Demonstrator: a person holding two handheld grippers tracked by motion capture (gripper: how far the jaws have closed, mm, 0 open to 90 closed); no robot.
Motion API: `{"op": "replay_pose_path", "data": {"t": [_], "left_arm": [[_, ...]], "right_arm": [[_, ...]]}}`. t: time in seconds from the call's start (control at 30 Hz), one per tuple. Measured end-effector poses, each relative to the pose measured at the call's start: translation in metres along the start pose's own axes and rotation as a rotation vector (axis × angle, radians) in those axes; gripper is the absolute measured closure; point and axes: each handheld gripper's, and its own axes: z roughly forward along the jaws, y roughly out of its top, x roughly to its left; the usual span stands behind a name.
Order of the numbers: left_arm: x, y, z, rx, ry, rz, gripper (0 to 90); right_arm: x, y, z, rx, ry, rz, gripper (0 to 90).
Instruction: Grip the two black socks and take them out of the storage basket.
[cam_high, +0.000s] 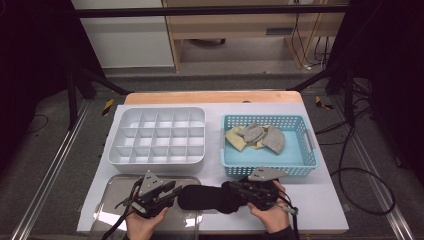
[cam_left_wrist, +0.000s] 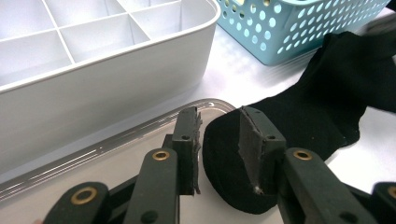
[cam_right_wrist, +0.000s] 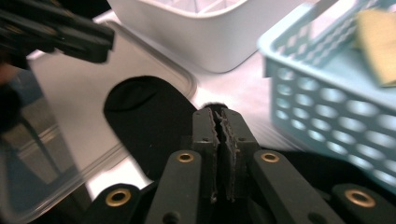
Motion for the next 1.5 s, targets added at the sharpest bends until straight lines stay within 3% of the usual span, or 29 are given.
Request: {"op": "replay_pose_path", "data": {"t": [0.17,0.3,0.5,0.77,0.87,1.03,1.23,1.27,1.3,1.5], "left_arm": [[0.003,0.000,-0.002,-0.002,0.004,-0.008,67.5],[0.001,-0.001,0.000,0.000,-0.008,-0.007,67.4],[-0.007,-0.001,0.005,0.005,-0.038,-0.002,66.7],[-0.022,0.002,0.013,0.012,-0.067,0.023,65.5],[-0.029,0.004,0.016,0.019,-0.073,0.038,64.3],[-0.039,0.009,0.023,0.024,-0.089,0.048,63.2],[-0.051,0.015,0.032,0.028,-0.102,0.067,62.2],[-0.054,0.016,0.034,0.028,-0.106,0.071,62.2],[-0.056,0.017,0.036,0.029,-0.112,0.069,62.1],[-0.069,0.022,0.048,0.043,-0.120,0.086,61.6]], "right_arm": [[0.006,-0.001,0.032,0.047,-0.005,-0.008,83.5],[0.007,-0.002,0.036,0.040,-0.017,-0.011,77.8],[-0.002,0.000,0.006,-0.051,-0.051,-0.017,64.2],[-0.023,-0.013,-0.026,-0.065,-0.164,-0.013,43.5],[-0.030,-0.019,-0.034,-0.058,-0.200,-0.007,41.2],[-0.036,-0.028,-0.046,-0.044,-0.219,0.031,38.3],[-0.048,-0.041,-0.059,-0.077,-0.291,0.061,32.8],[-0.048,-0.041,-0.059,-0.077,-0.291,0.061,32.8],[-0.050,-0.043,-0.061,-0.078,-0.281,0.063,39.7],[-0.059,-0.055,-0.067,-0.094,-0.298,0.030,39.1]]}}
